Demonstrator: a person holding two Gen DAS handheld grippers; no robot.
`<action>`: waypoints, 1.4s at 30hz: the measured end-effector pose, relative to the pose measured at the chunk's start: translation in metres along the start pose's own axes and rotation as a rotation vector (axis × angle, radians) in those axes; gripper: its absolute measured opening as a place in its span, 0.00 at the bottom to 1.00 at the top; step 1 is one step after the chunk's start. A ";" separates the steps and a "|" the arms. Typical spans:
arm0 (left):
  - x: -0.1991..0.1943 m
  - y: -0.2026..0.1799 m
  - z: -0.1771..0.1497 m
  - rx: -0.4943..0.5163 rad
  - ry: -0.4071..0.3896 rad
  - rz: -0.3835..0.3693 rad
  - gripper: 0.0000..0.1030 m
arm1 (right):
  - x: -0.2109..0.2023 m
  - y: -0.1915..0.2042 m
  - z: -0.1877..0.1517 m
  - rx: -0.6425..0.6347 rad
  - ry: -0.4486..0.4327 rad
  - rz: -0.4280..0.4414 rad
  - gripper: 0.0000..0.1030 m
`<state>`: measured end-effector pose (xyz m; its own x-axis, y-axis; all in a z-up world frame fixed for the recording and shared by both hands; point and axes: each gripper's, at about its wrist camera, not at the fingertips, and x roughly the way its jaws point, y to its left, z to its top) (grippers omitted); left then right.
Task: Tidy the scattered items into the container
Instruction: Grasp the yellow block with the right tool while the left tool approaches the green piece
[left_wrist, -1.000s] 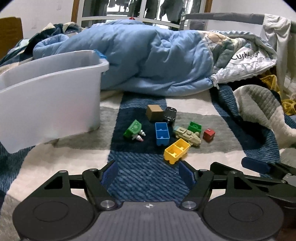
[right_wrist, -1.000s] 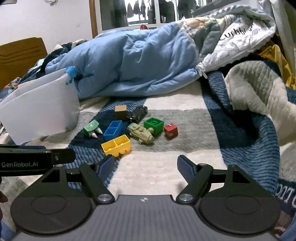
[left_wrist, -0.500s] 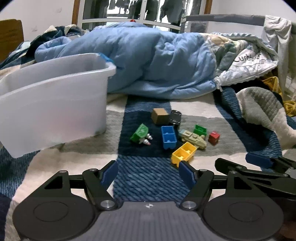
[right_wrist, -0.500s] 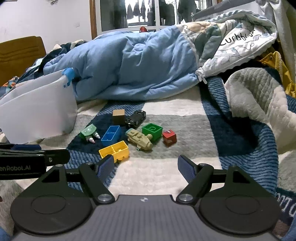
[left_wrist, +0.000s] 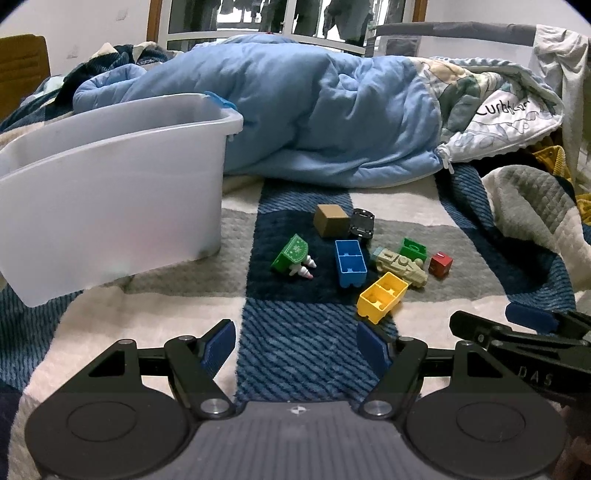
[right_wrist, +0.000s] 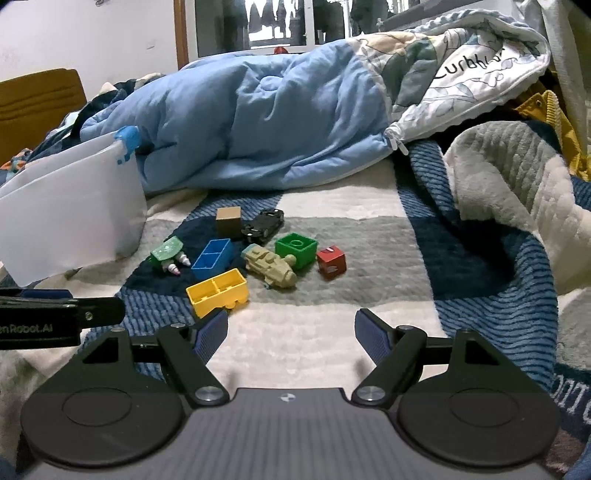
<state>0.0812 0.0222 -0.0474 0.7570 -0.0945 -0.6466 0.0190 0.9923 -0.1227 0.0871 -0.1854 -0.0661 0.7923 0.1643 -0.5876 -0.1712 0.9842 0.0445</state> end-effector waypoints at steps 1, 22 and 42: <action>0.000 0.001 -0.001 0.004 0.000 -0.002 0.74 | 0.000 0.000 0.000 -0.002 0.001 -0.002 0.76; 0.028 0.034 0.009 0.049 0.082 -0.041 0.72 | 0.065 0.052 0.014 0.016 0.102 0.100 0.60; 0.100 -0.008 0.044 0.404 0.069 -0.123 0.51 | 0.052 0.016 0.008 -0.057 0.141 0.065 0.26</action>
<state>0.1855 0.0087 -0.0778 0.6876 -0.2057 -0.6964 0.3710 0.9239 0.0935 0.1303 -0.1606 -0.0899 0.6890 0.2127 -0.6928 -0.2555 0.9659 0.0425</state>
